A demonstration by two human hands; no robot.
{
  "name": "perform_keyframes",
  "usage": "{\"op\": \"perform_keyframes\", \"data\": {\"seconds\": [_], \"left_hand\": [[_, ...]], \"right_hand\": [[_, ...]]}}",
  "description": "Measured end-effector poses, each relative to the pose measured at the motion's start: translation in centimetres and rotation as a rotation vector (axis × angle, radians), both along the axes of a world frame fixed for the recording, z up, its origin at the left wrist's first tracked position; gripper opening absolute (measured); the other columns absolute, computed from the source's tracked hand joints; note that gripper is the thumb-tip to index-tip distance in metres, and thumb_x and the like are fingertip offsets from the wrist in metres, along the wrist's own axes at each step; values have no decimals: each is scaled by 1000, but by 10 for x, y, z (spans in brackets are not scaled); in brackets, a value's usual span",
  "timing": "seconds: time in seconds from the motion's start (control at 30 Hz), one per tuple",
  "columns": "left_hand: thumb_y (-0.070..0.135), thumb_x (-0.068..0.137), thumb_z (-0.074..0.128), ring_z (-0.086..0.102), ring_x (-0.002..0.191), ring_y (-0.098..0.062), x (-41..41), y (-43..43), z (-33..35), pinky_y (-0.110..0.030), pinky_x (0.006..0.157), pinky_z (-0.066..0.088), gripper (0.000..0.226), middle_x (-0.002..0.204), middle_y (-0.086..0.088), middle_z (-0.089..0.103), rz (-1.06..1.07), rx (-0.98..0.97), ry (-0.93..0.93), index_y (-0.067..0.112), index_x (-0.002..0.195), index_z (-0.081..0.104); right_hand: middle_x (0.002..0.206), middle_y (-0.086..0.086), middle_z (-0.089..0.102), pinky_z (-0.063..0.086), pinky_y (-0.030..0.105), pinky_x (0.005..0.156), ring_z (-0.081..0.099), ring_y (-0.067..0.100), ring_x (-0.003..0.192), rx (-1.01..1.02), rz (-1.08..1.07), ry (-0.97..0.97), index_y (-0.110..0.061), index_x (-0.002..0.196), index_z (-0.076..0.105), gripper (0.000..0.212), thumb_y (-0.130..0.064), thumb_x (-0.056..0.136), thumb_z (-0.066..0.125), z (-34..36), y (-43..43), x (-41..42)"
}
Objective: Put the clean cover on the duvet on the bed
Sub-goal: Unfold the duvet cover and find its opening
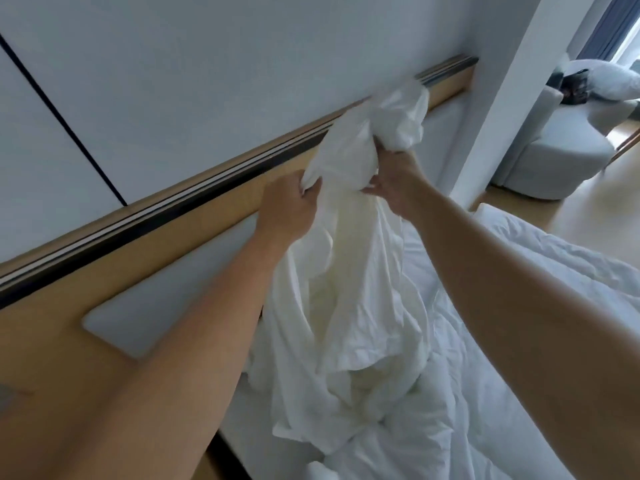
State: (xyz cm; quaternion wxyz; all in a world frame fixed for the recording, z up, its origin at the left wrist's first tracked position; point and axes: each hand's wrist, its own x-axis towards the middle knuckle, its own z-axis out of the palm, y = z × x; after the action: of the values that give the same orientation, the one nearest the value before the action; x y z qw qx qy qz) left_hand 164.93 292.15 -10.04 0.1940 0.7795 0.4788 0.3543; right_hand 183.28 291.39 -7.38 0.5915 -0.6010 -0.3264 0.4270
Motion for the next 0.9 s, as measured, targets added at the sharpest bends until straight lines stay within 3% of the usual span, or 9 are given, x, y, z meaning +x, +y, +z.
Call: {"op": "perform_keyframes", "data": {"seconds": [0.17,0.27,0.33,0.4,0.5,0.6,0.7,0.8,0.9], "left_hand": [[39,102,59,50,53,1,12,-6,-12,-7,41,32,43,57,18,50,-5,-162,3,28,61,50],[39,103,56,58,68,-20,17,-6,-7,-19,52,35,34,80,-4,63,-39,-181,85,13,84,68],[38,102,56,58,76,-23,24,-11,-4,-24,64,42,34,101,-15,64,-70,-200,107,8,103,72],[37,102,57,56,80,-21,32,-19,-1,-25,73,42,36,110,-18,60,-84,-197,110,5,111,72],[33,98,61,59,98,-22,34,-26,0,-29,88,49,34,123,-13,55,-82,-169,72,10,122,71],[45,89,72,59,106,-15,18,-31,-6,-28,90,54,43,123,-2,52,-77,-191,-69,28,128,67],[60,78,79,67,92,-14,3,-45,-23,-35,76,61,55,105,1,66,-75,-339,-263,22,114,63],[42,85,78,71,85,-21,-1,-54,-44,-51,80,60,34,93,-2,73,-123,-405,-219,16,105,67],[31,95,68,71,88,-15,1,-52,-50,-43,82,60,19,96,2,75,-156,-368,-160,17,108,71]], "right_hand": [[119,8,62,62,49,81,69,31,89,-348,139,-117,-11,121,56,21,-18,101,50,-62,-30,-2],[120,11,63,61,50,83,70,38,98,-501,480,-124,-10,117,55,29,-13,91,68,-78,-59,-7],[122,1,64,62,41,80,68,30,108,-468,696,-186,-25,128,48,64,-34,77,85,-83,-71,-21],[116,1,65,63,35,74,68,23,100,-353,625,-353,-19,129,52,69,-50,76,83,-85,-70,-42],[92,11,68,59,45,77,65,27,81,-118,376,-584,-9,102,65,20,-29,97,64,-83,-60,-60],[103,13,68,54,44,85,63,28,93,-11,307,-789,-9,112,64,17,-13,99,53,-77,-58,-48],[95,8,71,60,48,81,69,27,91,-11,192,-578,-15,99,67,15,-8,97,54,-58,-56,-33],[67,-13,70,58,30,55,67,3,65,83,54,-440,-27,79,69,17,-24,95,65,-18,-41,-25],[74,-6,74,63,42,68,72,15,75,147,-17,-407,-24,77,74,15,-31,90,71,35,-28,-25]]}}
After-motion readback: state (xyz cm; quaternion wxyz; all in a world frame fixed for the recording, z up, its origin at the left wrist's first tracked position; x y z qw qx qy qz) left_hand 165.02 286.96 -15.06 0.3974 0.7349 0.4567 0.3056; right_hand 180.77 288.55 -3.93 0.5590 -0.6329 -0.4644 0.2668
